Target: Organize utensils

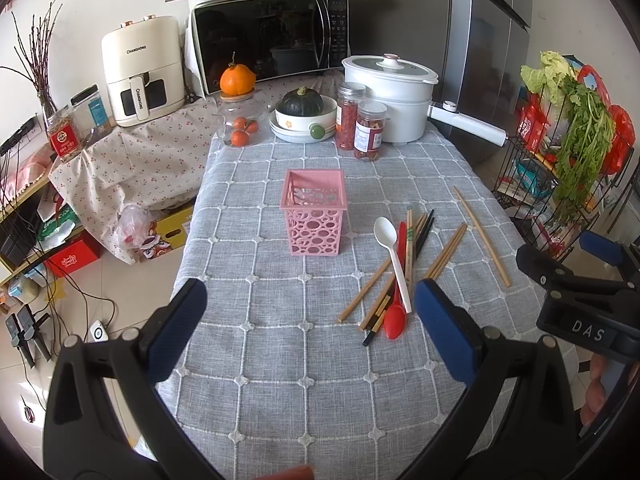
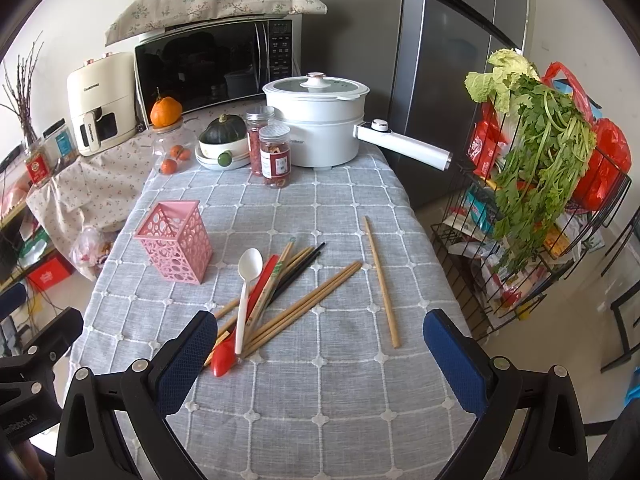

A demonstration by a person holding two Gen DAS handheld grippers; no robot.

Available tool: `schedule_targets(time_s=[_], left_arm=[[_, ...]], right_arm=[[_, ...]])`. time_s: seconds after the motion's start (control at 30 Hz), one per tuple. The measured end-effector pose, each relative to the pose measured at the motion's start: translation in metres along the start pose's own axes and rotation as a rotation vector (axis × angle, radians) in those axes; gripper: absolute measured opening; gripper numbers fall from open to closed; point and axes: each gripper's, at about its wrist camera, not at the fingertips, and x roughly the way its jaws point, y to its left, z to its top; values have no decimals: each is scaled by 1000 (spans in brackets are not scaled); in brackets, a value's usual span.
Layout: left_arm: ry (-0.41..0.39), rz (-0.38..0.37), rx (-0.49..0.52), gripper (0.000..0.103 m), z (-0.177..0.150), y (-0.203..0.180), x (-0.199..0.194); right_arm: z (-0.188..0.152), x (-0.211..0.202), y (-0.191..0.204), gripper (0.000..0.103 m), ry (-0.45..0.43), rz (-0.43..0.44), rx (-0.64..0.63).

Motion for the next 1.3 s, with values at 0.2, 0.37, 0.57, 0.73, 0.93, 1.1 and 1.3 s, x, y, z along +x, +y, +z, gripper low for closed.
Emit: schedule_targets(time_s=[0.2, 0.37, 0.57, 0.73, 0.93, 1.1, 1.3], left_arm=[[2, 0, 1, 103, 0, 0, 0], [1, -1, -1, 103, 0, 0, 0], [1, 1, -1, 103, 0, 1, 0], [1, 0, 0, 103, 0, 1, 0], [0, 5, 1, 103, 0, 1, -1], [3, 15, 1, 103, -1, 0, 2], [9, 10, 11, 103, 2, -6, 5]], right_arm=[[0, 0, 0, 103, -2, 0, 1], [0, 1, 0, 103, 2, 4, 3], [0, 0, 0, 103, 3, 6, 4], [0, 0, 0, 103, 3, 5, 4], [0, 1, -1, 103, 4, 5, 3], [0, 0, -1, 103, 4, 4, 4], [0, 3, -5, 103, -4, -12, 21]])
